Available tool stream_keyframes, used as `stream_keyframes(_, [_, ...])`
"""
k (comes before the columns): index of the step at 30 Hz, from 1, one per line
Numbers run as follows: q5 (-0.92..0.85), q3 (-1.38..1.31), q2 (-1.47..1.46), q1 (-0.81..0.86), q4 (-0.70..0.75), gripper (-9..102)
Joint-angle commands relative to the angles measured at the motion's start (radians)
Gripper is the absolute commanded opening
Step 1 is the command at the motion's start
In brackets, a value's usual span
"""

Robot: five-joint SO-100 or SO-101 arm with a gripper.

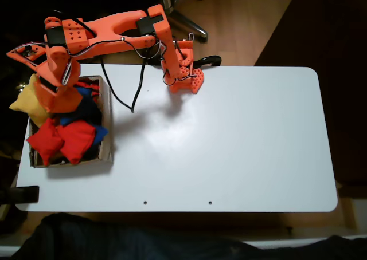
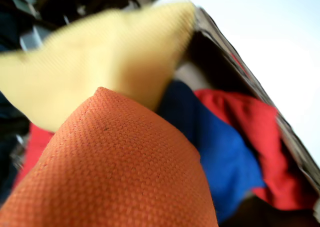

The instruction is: Grasp a bag and put it in the box.

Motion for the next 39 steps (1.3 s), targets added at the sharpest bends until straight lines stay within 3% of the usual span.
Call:
stream_keyframes(1, [-0.015, 0.067, 0.115, -0.015, -0.026, 19])
stream_keyframes(9, [-0.037, 0.164, 0.202, -0.044, -0.018, 21])
stream_keyframes(16, [-0.057, 0.166, 0.202, -0.044, -0.015, 51])
stream_keyframes(28, [-0.057, 0.167, 0.204, -0.037, -0.017, 80])
stream_keyframes(33, [-0.055, 0.149, 0.193, -0.043, -0.028, 90])
stream_keyframes(39, [0.008, 0.051, 0.152, -0.049, -0.028, 91])
